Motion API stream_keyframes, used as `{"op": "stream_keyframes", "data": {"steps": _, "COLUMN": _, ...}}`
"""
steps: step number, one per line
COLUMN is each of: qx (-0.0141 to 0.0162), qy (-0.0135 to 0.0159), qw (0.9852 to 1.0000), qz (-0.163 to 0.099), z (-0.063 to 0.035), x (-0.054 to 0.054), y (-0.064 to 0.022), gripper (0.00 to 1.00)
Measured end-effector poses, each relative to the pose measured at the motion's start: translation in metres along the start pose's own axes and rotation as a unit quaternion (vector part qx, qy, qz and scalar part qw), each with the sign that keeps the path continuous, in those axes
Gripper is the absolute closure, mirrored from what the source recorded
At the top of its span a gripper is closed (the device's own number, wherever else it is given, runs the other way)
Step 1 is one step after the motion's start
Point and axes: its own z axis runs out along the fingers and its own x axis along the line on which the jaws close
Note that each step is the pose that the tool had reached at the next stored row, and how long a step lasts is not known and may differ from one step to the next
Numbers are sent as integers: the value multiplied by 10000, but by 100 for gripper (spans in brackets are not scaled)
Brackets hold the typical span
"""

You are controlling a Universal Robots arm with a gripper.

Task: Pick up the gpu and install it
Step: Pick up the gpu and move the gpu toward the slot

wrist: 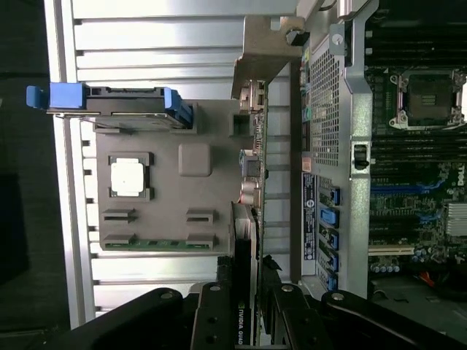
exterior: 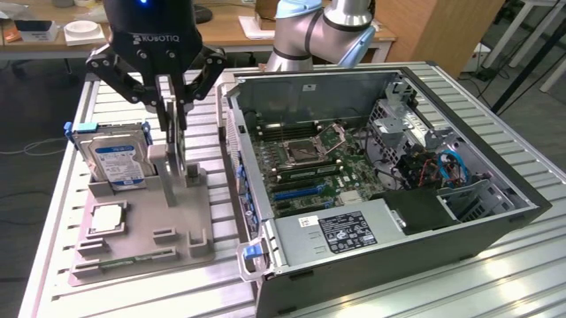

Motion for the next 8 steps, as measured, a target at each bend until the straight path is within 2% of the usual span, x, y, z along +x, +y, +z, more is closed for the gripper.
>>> {"op": "stream_keyframes", "data": {"steps": 8, "qx": 1, "qy": 2, "qw": 10000, "qz": 0, "z": -3, "x": -2, "y": 0, "gripper": 74}}
